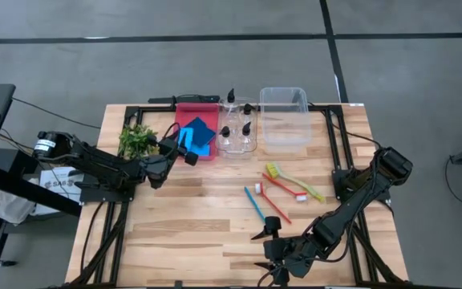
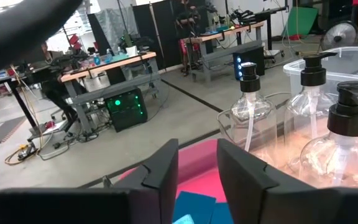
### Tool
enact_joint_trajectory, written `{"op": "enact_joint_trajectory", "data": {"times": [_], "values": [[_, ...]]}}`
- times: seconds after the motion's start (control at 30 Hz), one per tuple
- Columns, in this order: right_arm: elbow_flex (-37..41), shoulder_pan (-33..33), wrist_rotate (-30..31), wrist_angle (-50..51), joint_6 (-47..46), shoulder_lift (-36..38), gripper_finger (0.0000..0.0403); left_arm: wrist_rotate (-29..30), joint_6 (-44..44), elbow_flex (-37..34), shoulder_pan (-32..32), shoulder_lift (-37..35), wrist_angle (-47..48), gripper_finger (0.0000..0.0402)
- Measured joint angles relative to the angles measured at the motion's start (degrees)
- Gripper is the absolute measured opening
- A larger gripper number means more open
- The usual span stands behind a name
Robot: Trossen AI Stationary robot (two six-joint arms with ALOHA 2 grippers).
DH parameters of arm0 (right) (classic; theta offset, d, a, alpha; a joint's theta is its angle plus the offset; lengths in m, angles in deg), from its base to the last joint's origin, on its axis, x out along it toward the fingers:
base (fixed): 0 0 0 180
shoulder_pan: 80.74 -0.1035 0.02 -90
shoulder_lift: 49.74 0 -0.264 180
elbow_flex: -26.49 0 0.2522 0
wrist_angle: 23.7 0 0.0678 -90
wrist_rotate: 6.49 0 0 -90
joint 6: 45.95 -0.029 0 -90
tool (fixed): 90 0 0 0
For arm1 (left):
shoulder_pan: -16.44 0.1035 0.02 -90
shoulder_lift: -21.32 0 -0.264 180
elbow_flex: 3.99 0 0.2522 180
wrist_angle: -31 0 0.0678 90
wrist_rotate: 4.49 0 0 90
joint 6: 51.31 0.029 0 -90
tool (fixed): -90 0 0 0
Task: Pick & Place Kitchen Sink Supplies
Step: Put the blue dish brush into the right transparent bin
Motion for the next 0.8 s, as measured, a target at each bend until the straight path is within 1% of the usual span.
{"op": "enact_joint_trajectory", "data": {"times": [0.2, 0.6, 0.7, 0.77, 0.8], "values": [[0.00, 0.00, 0.00, 0.02, 0.02, 0.00, 0.0337, -0.08, 0.00, 0.02, 0.00, 0.00, 0.00, 0.0117], [0.00, 0.00, 0.00, 0.02, 0.02, 0.00, 0.0337, -4.44, 0.00, 0.02, 0.00, 0.00, 0.00, 0.0118], [0.00, 0.00, 0.00, 0.00, 0.02, 0.00, 0.0337, -9.88, 0.00, 0.02, -0.01, 0.00, -0.01, 0.0118], [0.00, 0.00, 0.00, 0.01, 0.02, 0.00, 0.0337, -16.20, 0.00, 0.02, 0.00, 0.00, -0.02, 0.0118], [0.00, 0.00, 0.00, 0.02, 0.02, 0.00, 0.0337, -20.63, 0.00, 0.02, 0.00, 0.00, 0.00, 0.0118]]}}
